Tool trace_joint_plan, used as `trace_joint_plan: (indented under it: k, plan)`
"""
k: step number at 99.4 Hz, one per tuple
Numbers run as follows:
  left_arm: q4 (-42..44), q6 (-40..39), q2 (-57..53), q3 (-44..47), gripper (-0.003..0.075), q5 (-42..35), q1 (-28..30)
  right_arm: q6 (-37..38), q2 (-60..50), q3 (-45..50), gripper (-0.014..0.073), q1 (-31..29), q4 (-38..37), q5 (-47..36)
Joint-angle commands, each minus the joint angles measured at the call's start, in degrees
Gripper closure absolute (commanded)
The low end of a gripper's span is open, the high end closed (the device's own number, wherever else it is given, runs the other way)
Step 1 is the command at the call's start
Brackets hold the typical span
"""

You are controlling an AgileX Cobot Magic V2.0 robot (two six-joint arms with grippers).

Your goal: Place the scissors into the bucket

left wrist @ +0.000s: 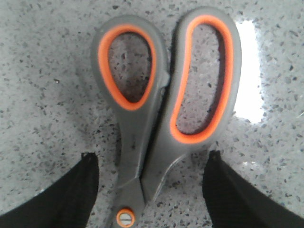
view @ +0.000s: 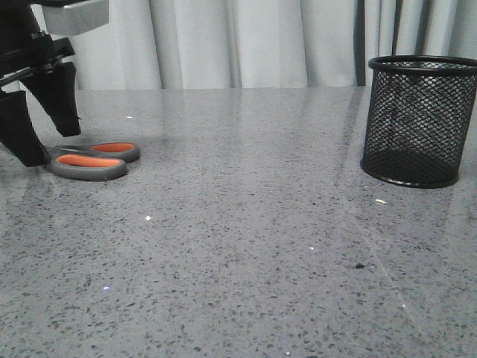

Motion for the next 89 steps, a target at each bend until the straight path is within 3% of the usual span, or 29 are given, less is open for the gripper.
trace_joint_plan:
  k: [1, 60, 70, 89]
  plan:
    - [-1.7, 0.1, -1.5, -1.9, 0.0278, 0.3, -0.3, -0.4, 1.2, -1.7, 0.0199, 0.0, 0.2, -4.1]
    - [-2.3, 1.7, 1.4, -1.9, 0.0289, 4.1, -0.3, -0.4, 1.2, 1.5, 0.0199, 0.0, 0.2, -4.7]
    - [-2.3, 1.8, 1.4, -1.9, 0.0339, 4.3, -0.7, -0.4, 1.2, 1.5, 0.0199, 0.0, 0.2, -6.0]
    - [-2.3, 1.8, 1.4, -1.9, 0.051, 4.5, -0.8, -0.4, 1.2, 1.5, 0.0199, 0.0, 0.2, -7.7]
